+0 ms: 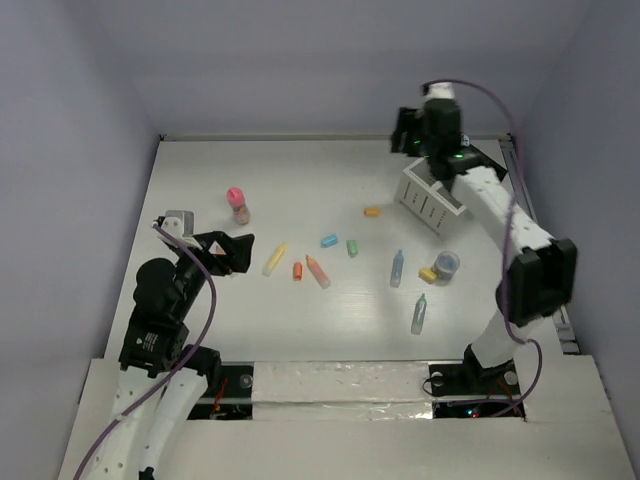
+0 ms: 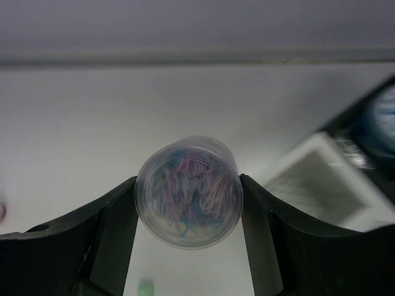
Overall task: Sort the stationery into containers
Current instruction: Pick up the stationery from the center of the board, then place the stationery in the storage box.
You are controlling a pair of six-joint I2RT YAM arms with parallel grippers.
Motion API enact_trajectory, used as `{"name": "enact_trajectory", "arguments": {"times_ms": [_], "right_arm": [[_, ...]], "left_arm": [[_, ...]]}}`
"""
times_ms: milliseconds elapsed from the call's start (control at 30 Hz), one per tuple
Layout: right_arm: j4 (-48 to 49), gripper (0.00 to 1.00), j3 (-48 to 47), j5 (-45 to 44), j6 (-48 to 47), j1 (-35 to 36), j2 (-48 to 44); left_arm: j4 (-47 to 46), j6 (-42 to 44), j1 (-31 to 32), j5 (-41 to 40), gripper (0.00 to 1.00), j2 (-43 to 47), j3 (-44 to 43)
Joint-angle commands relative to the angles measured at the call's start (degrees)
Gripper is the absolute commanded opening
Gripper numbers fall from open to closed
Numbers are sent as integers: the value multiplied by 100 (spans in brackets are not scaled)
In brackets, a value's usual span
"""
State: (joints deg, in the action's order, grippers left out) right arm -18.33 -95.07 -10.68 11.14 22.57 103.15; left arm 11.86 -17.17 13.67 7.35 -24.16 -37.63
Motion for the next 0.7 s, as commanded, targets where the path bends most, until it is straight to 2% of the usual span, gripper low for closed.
{"name": "enact_trajectory", "arguments": {"times_ms": [0,100,300,667], "right_arm": [[680,30,741,-435,512,-1112,-1120],[787,30,1306,-557,741,-1781,-1570],[629,28,1508,-375,917,-2704,-1501],[620,27,1034,-549,574,-2810,-648]], "left_arm": [[-237,108,196,91,99,192,-201],[-219,108,276,73,99,263,-192],[-193,108,549,-15,99,368,-201],[-175,100,725,-85,99,404,-201]]}}
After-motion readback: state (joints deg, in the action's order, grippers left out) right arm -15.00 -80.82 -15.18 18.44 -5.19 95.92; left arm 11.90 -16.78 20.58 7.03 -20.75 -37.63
